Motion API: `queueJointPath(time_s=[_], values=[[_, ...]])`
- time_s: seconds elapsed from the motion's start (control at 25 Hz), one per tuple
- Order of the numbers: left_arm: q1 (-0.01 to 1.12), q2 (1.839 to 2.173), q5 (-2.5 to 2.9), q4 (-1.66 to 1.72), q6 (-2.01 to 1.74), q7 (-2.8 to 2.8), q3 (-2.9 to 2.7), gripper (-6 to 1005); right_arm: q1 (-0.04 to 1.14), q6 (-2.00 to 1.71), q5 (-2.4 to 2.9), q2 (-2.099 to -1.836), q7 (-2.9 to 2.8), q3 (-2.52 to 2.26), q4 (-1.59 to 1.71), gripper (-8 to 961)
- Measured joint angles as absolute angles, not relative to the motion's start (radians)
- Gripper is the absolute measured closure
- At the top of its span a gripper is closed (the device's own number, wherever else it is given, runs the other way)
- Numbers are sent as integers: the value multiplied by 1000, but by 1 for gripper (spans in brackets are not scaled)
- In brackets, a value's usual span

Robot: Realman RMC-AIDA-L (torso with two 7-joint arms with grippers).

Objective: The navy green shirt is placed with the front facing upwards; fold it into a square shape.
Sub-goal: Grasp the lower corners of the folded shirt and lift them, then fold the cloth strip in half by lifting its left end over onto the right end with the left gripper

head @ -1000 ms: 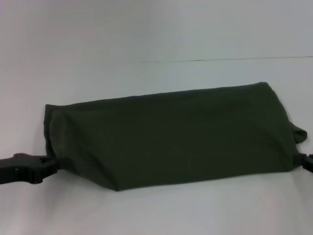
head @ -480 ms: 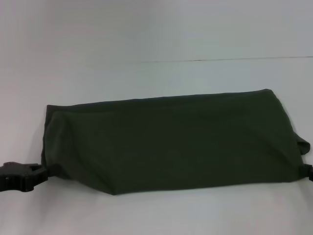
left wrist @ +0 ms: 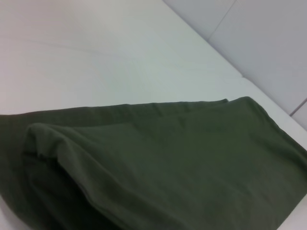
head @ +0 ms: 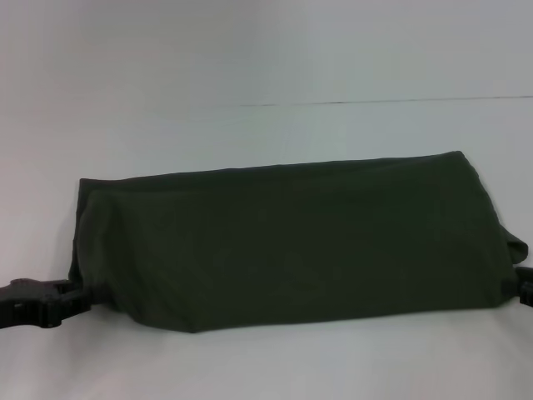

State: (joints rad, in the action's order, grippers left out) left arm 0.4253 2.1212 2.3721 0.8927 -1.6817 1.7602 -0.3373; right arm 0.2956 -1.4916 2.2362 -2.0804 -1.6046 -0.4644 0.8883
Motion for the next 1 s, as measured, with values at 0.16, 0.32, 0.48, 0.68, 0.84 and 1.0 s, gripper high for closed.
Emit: queueJointPath(time_s=[0.16, 0.32, 0.48, 0.68, 0.84, 1.0], values=[[425, 2119, 2375, 899, -1674, 1762, -328, 832, 304, -1488, 2234, -2084, -1583, -412, 895, 599], [425, 2116, 2383, 912, -1663, 1762, -302, 694, 317, -1488, 2230, -2077, -1573, -388, 896, 408], [420, 2114, 2397, 945, -1645, 1773, -292, 516, 333, -1476, 2225, -2074, -1571, -375, 898, 319], [420, 2112, 2412, 974, -1611, 1792, -244, 337, 350, -1452, 2209, -2079, -1557, -334, 934, 199], [430, 2109, 2357, 955, -1556, 1823, -181, 185, 353, -1452, 2136, -2084, -1503, -327, 945, 75], [443, 2109, 2273, 901, -1522, 1845, -181, 108, 367, -1486, 2070, -2085, -1452, -364, 932, 46]])
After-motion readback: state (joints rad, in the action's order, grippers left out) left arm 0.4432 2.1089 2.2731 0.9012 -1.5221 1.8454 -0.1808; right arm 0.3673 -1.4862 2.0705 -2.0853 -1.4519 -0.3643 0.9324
